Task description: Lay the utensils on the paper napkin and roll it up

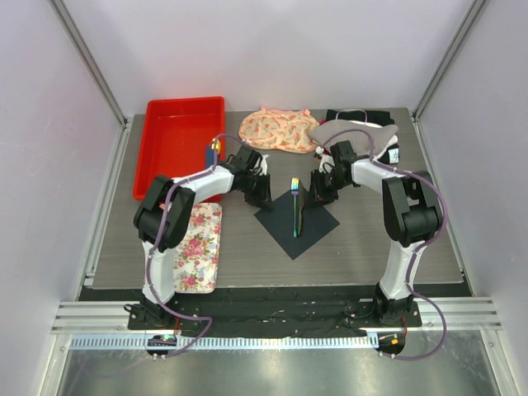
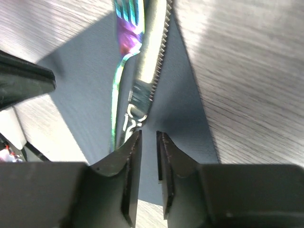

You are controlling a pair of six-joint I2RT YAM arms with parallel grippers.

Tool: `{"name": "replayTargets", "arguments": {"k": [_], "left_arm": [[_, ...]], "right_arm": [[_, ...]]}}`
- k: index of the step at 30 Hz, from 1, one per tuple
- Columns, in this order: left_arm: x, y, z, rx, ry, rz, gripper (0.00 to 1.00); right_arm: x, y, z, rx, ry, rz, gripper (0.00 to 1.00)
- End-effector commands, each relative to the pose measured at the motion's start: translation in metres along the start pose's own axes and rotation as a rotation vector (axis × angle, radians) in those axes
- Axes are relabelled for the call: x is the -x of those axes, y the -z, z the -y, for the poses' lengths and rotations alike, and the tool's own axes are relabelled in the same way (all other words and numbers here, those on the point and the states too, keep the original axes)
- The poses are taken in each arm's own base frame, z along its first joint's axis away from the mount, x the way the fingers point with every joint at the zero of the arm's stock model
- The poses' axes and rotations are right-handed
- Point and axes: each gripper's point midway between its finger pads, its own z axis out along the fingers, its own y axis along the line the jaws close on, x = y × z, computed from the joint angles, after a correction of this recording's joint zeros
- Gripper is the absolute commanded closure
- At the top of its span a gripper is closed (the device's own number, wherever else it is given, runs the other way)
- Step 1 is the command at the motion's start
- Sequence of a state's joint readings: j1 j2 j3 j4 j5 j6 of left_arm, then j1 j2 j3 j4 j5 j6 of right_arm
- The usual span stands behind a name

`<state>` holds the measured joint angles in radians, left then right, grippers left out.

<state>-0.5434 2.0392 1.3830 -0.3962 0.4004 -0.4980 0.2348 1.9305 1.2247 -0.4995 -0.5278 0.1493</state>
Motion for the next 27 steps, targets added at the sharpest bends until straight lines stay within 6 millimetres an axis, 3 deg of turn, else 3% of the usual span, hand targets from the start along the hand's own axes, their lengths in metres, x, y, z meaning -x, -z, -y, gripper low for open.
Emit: {"name": "replayTargets", "arguments": {"k": [1,3,4,6,7,8,9,12,15,17,20,22,23,26,27], "left_arm": [[0.034,0.056,0.051,-0.120,-0.125,0.161,0.73],[0.038,0.072,0.061,-0.128,-0.173,0.202,0.64],[0.045,0.092,0.069,-0.125,-0.241,0.258,0.53],[0.048,0.114,0.076,-0.107,-0.340,0.320,0.43],[0.051,0.138,0.082,-0.093,-0.454,0.381,0.31],[0.051,0.146,0.082,-0.060,-0.520,0.413,0.24],[0.052,0.155,0.084,-0.050,-0.580,0.444,0.00],[0.035,0.175,0.097,-0.117,-0.889,0.471,0.00],[0.027,0.181,0.101,-0.148,-0.997,0.487,0.00],[-0.004,0.178,0.106,-0.260,-1.102,0.379,0.00],[-0.043,0.151,0.115,-0.305,-1.220,0.285,0.00],[-0.068,0.127,0.109,-0.311,-1.334,0.220,0.03],[-0.084,0.117,0.123,-0.337,-1.406,0.209,0.06],[-0.109,0.086,0.130,-0.371,-1.523,0.157,0.20],[-0.115,0.081,0.130,-0.391,-1.536,0.145,0.32]], "right_arm": [[0.040,0.039,-0.041,0.070,0.106,0.129,0.68],[0.049,0.056,-0.056,0.100,0.136,0.169,0.65],[0.051,0.061,-0.060,0.107,0.143,0.180,0.63],[0.056,0.077,-0.072,0.123,0.175,0.217,0.55],[0.057,0.083,-0.075,0.125,0.185,0.231,0.52],[0.058,0.088,-0.077,0.126,0.202,0.243,0.46],[0.058,0.092,-0.079,0.125,0.210,0.249,0.43],[0.055,0.107,-0.082,0.123,0.232,0.278,0.26],[0.047,0.113,-0.081,0.126,0.230,0.275,0.15],[0.039,0.112,-0.080,0.137,0.216,0.258,0.13],[0.029,0.108,-0.070,0.152,0.170,0.230,0.12],[0.025,0.109,-0.065,0.171,0.141,0.216,0.12],[0.021,0.106,-0.061,0.174,0.128,0.205,0.12],[0.016,0.105,-0.052,0.205,0.089,0.179,0.12],[0.014,0.102,-0.048,0.207,0.074,0.164,0.12]]}}
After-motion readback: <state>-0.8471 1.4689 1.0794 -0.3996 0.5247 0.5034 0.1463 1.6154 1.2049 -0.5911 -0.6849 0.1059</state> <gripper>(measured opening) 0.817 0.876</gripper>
